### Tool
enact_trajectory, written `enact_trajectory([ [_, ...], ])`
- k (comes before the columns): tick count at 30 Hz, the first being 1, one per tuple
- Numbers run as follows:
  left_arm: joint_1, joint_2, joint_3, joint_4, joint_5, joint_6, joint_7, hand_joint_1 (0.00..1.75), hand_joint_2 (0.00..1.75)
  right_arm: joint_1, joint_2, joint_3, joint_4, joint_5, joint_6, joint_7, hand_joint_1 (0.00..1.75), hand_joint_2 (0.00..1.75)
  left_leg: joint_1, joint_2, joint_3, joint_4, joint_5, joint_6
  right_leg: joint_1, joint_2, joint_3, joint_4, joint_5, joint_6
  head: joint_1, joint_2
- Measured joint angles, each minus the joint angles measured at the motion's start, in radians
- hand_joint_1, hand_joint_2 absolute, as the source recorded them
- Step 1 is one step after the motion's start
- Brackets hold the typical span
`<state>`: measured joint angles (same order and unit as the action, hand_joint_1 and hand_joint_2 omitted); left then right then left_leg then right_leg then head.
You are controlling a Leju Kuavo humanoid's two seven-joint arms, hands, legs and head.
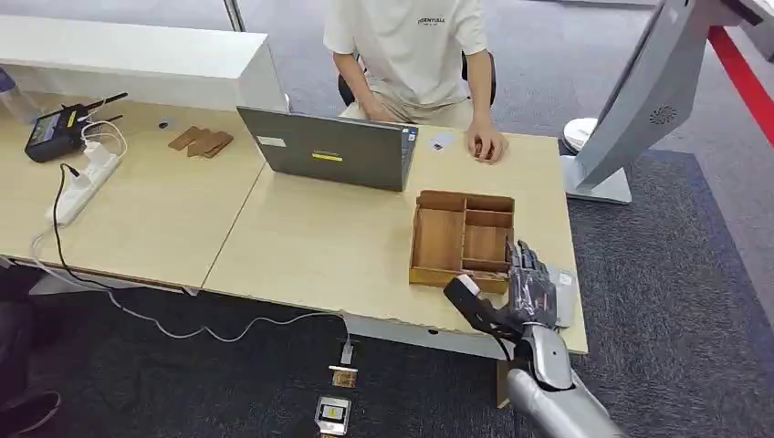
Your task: Pass the card to the sensor for recognition and then transmit it.
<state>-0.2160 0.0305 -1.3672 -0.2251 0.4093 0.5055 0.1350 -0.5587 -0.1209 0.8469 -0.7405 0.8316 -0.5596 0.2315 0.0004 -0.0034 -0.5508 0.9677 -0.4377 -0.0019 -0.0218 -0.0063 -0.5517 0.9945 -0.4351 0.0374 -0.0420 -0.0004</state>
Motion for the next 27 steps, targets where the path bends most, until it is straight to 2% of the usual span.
enact_trajectory([
  [11,-0.007,-0.002,0.0,0.0,-0.011,-0.012,0.0,0.0,0.0,0.0,0.026,0.003,-0.073,0.028,0.041,0.002,0.0,1.75,0.0,0.0,0.0,0.0,0.0,0.0,0.0,0.0,0.0,0.0,0.0,0.0,0.0,0.0],
  [27,-0.007,-0.003,0.0,0.0,-0.011,-0.012,-0.003,0.0,0.0,0.003,0.02,0.003,-0.079,0.018,0.061,0.019,0.0,1.75,0.0,0.0,0.0,0.0,0.0,0.0,0.0,0.0,0.0,0.0,0.0,0.0,0.0,0.0],
])
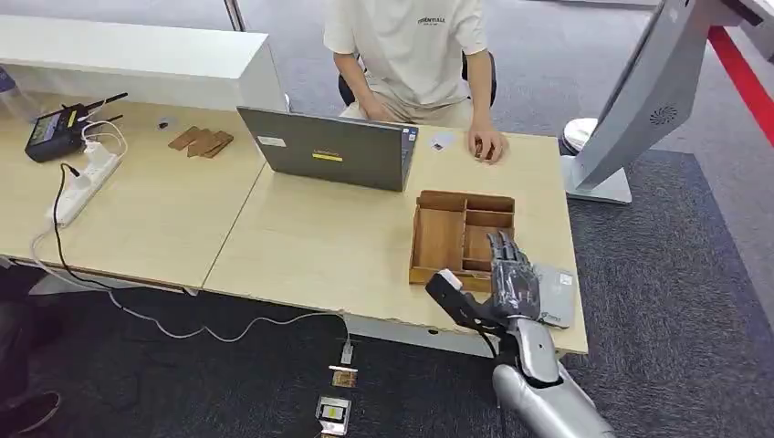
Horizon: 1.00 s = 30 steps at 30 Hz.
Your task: Pass the card to the sensor for recognition and then transmit it.
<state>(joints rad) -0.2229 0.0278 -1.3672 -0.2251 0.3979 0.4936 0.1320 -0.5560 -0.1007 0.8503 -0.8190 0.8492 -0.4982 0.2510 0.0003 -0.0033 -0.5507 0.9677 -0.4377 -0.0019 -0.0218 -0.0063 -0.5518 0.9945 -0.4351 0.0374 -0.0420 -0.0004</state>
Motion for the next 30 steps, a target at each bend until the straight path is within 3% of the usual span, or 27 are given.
enact_trajectory([
  [24,0.001,0.0,0.0,0.0,-0.006,0.0,0.006,0.0,0.0,-0.001,-0.01,-0.002,0.071,-0.021,-0.029,-0.003,0.0,1.75,0.0,0.0,0.0,0.0,0.0,0.0,0.0,0.0,0.0,0.0,0.0,0.0,0.0,0.0],
  [25,0.001,0.0,0.0,0.0,-0.006,0.0,0.006,0.0,0.0,-0.002,-0.01,-0.002,0.074,-0.021,-0.029,-0.004,1.03,1.75,0.0,0.0,0.0,0.0,0.0,0.0,0.0,0.0,0.0,0.0,0.0,0.0,0.0,0.0],
  [26,0.001,0.0,0.0,0.0,-0.006,0.001,0.006,0.0,0.0,-0.002,-0.01,-0.002,0.077,-0.021,-0.03,-0.006,1.75,1.75,0.0,0.0,0.0,0.0,0.0,0.0,0.0,0.0,0.0,0.0,0.0,0.0,0.0,0.0],
  [30,0.001,0.0,0.0,0.0,-0.006,0.003,0.006,0.0,0.0,-0.004,-0.008,-0.002,0.087,-0.024,-0.035,-0.022,1.75,1.75,0.0,0.0,0.0,0.0,0.0,0.0,0.0,0.0,0.0,0.0,0.0,0.0,0.0,0.0],
])
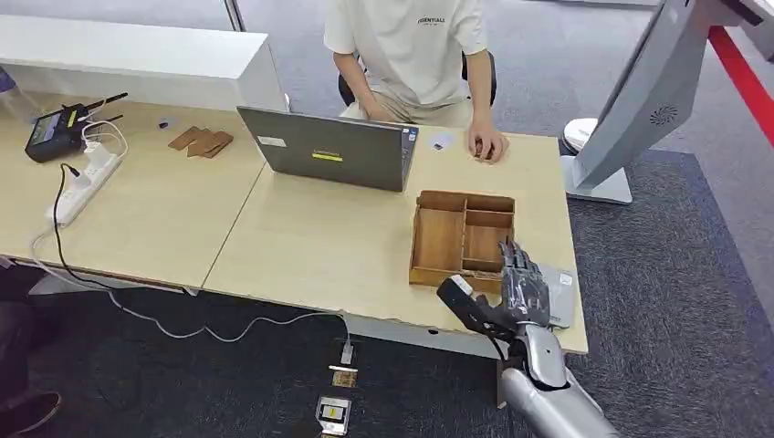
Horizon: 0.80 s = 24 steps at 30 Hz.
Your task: Pass the card to the sensor for recognition and then transmit it.
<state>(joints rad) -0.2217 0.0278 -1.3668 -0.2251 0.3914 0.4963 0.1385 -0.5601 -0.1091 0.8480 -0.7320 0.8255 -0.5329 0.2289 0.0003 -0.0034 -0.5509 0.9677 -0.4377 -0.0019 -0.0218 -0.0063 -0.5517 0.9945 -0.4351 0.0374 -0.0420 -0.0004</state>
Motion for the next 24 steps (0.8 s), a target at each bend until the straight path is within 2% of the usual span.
enact_trajectory([
  [14,0.002,-0.004,0.017,0.0,-0.005,0.009,-0.008,0.0,0.0,-0.011,0.009,-0.003,0.029,-0.016,-0.013,-0.011,1.75,1.75,0.0,0.0,0.0,0.0,0.0,0.0,0.0,0.0,0.0,0.0,0.0,0.0,0.0,0.0],
  [24,0.0,-0.008,0.019,0.0,-0.018,0.002,-0.007,0.0,0.0,-0.007,0.01,-0.008,0.034,-0.022,-0.06,-0.026,1.75,1.75,0.0,0.0,0.0,0.0,0.0,0.0,0.0,0.0,0.0,0.0,0.0,0.0,0.0,0.0],
])
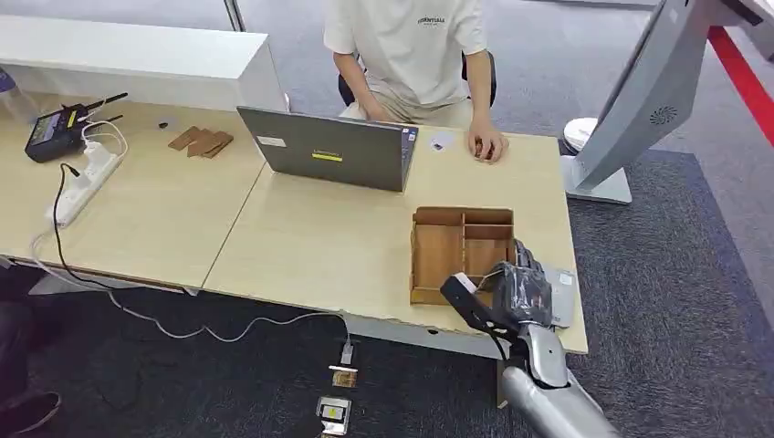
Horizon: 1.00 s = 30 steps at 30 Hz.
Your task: Pass the card to the sensor for recognition and then transmit it.
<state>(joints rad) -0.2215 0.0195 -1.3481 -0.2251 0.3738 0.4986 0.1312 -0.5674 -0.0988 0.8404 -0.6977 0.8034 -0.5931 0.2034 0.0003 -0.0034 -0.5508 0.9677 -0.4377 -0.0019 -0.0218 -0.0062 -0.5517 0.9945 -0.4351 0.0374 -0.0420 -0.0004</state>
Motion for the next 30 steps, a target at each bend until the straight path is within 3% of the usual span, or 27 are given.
enact_trajectory([
  [16,-0.002,0.0,0.004,0.0,-0.01,-0.01,0.006,0.0,0.0,-0.042,0.002,-0.024,-0.099,-0.012,-0.065,-0.011,1.75,1.75,0.0,0.0,0.0,0.0,0.0,0.0,0.0,0.0,0.0,0.0,0.0,0.0,0.0,0.0],
  [30,-0.018,0.0,0.003,0.0,-0.042,-0.042,0.01,0.0,0.0,-0.15,-0.022,-0.026,-0.219,0.041,0.006,0.035,1.75,1.75,0.0,0.0,0.0,0.0,0.0,0.0,0.0,0.0,0.0,0.0,0.0,0.0,0.0,0.0],
])
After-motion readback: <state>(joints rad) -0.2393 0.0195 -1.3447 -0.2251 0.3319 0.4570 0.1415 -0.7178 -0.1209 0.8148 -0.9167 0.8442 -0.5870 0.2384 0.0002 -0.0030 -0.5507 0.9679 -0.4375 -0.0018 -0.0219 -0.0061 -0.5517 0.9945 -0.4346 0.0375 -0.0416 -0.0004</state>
